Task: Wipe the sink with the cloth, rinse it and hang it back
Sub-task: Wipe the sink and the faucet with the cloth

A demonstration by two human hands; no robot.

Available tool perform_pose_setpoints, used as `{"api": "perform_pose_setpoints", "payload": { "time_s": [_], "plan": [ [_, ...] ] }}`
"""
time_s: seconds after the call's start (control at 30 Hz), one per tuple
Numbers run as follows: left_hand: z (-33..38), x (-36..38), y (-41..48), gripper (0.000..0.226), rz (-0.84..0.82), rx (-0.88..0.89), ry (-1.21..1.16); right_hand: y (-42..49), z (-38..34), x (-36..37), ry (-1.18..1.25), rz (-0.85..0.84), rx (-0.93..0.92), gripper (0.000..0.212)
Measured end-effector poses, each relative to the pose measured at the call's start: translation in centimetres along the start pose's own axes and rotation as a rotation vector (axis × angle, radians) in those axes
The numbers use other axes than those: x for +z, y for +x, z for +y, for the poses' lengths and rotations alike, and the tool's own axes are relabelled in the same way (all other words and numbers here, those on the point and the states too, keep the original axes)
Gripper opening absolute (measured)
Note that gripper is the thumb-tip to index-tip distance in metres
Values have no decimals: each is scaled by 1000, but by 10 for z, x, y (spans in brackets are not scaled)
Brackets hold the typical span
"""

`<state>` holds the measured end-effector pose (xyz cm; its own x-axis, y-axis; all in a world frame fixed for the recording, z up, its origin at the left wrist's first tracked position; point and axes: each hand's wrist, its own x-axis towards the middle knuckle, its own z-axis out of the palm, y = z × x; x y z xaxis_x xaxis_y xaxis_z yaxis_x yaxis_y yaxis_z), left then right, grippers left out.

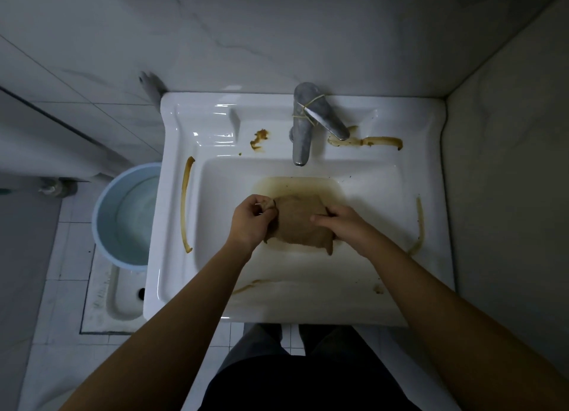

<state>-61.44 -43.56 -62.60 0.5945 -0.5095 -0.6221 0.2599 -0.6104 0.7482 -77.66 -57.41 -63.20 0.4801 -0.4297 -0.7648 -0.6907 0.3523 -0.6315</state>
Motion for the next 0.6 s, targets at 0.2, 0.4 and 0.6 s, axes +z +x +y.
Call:
{"api": "perform_pose_setpoints", "payload": {
  "time_s": [0.2,0.4,0.6],
  "plan": [
    [5,7,-4,10,9,7,-15,-8,2,-6,-147,77,-192,15],
    [-6,-1,-28,10,109,-7,-44,-16,-7,2,-86,64,-273,21],
    [-21,-30,-57,6,263,42,-57,-24,-17,27,87,-147,-8,23]
  ]
}}
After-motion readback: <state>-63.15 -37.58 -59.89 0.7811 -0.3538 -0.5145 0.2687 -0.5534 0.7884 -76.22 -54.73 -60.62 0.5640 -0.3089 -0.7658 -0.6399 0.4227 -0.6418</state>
